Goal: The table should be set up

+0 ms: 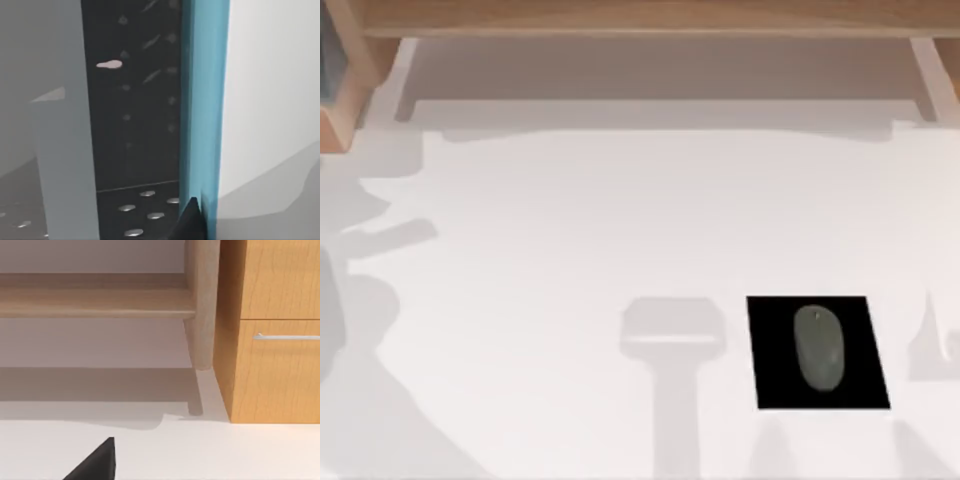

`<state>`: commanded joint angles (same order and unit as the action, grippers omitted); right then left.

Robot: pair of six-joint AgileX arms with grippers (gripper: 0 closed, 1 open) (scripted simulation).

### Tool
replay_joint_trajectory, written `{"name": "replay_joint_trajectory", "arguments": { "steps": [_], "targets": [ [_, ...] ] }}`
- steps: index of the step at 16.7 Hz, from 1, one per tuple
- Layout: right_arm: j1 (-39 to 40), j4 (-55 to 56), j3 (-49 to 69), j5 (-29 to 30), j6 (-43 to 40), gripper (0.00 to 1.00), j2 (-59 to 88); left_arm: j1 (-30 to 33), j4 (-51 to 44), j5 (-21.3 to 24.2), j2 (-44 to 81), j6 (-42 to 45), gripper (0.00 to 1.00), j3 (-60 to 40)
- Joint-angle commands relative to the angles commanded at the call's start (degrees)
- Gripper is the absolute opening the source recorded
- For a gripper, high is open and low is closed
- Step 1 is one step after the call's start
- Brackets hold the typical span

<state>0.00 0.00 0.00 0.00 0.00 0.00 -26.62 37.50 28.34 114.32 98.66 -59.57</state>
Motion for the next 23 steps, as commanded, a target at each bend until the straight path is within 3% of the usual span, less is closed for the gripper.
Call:
{"name": "replay_joint_trajectory", "arguments": {
  "steps": [13,23],
  "targets": [
    [0.0,0.0,0.0,0.0,0.0,1.0,0.0,0.0,0.0,0.0,0.0,0.0,0.98,0.0],
    [0.0,0.0,0.0,0.0,0.0,1.0,0.0,-0.2,0.1,0.1,-0.2,0.0,1.0,0.1]
  ]
}}
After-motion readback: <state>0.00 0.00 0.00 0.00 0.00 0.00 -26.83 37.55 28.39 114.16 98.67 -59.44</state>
